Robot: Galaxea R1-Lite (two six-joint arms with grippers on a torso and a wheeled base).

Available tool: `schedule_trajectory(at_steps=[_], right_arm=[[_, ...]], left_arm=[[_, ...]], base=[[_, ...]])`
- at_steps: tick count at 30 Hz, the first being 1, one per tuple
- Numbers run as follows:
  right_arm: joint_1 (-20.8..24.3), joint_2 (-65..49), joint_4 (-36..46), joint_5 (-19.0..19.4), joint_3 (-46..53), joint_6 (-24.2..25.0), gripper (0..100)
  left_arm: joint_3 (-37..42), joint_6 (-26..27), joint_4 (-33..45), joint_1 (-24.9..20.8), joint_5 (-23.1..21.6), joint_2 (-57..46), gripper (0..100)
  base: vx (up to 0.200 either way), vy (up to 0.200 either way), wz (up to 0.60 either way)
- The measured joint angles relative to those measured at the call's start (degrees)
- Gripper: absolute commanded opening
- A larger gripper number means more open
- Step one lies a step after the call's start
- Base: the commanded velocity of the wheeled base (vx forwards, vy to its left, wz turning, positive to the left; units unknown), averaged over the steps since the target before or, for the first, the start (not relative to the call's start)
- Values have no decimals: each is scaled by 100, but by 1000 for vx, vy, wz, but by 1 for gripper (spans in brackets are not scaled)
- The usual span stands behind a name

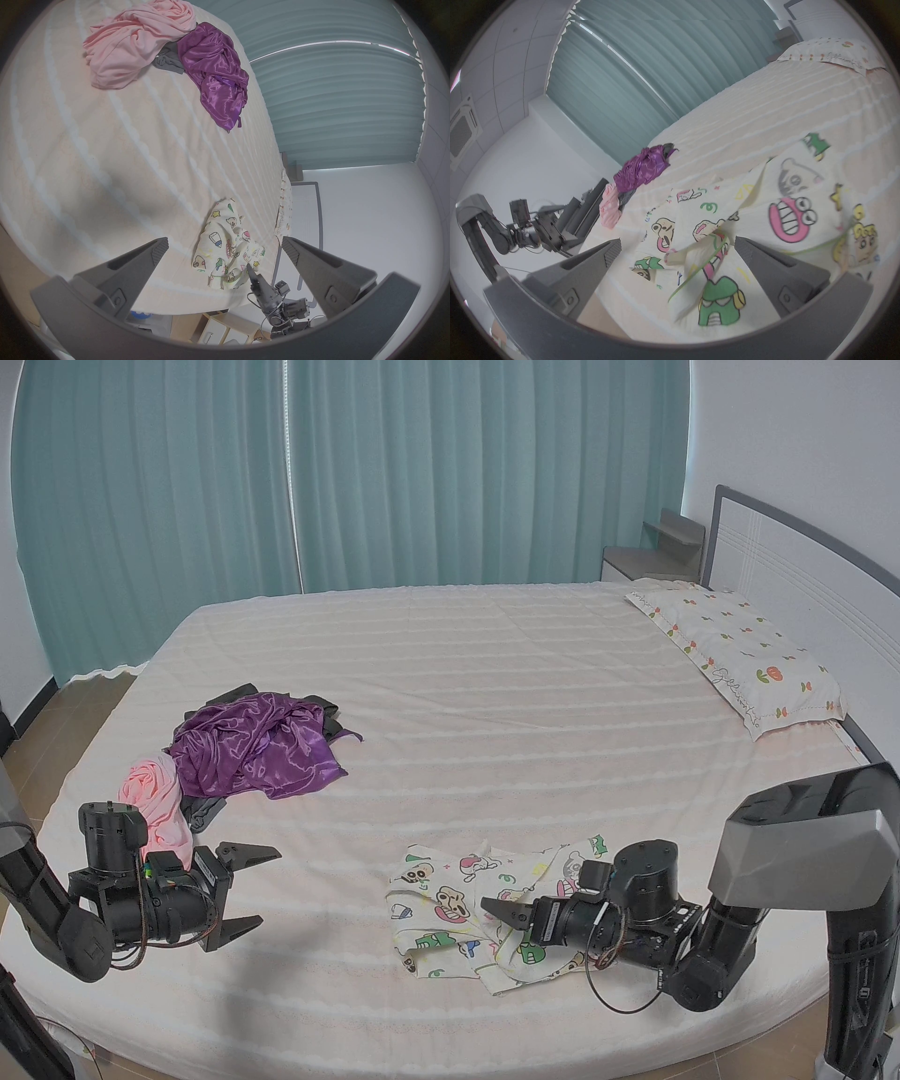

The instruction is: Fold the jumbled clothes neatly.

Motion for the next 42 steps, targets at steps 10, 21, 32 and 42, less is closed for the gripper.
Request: schedule_trajectory(at_steps=[10, 21, 32, 42], right_arm=[[115, 350, 788, -46, -560, -534, 100], [95, 405, 1257, -656, -763, -1009, 0], [-73, -204, 1213, -357, -204, -744, 0], [-703, -827, 1445, 1079, 229, -473, 0]], left_arm=[[133, 7, -139, -10, 2, 218, 100], [149, 22, -139, -10, 2, 271, 100], [149, 46, -137, -10, 9, 299, 100], [149, 51, -139, -11, 11, 310, 100]], base=[[0, 0, 0], [0, 0, 0], [0, 0, 0], [0, 0, 0]])
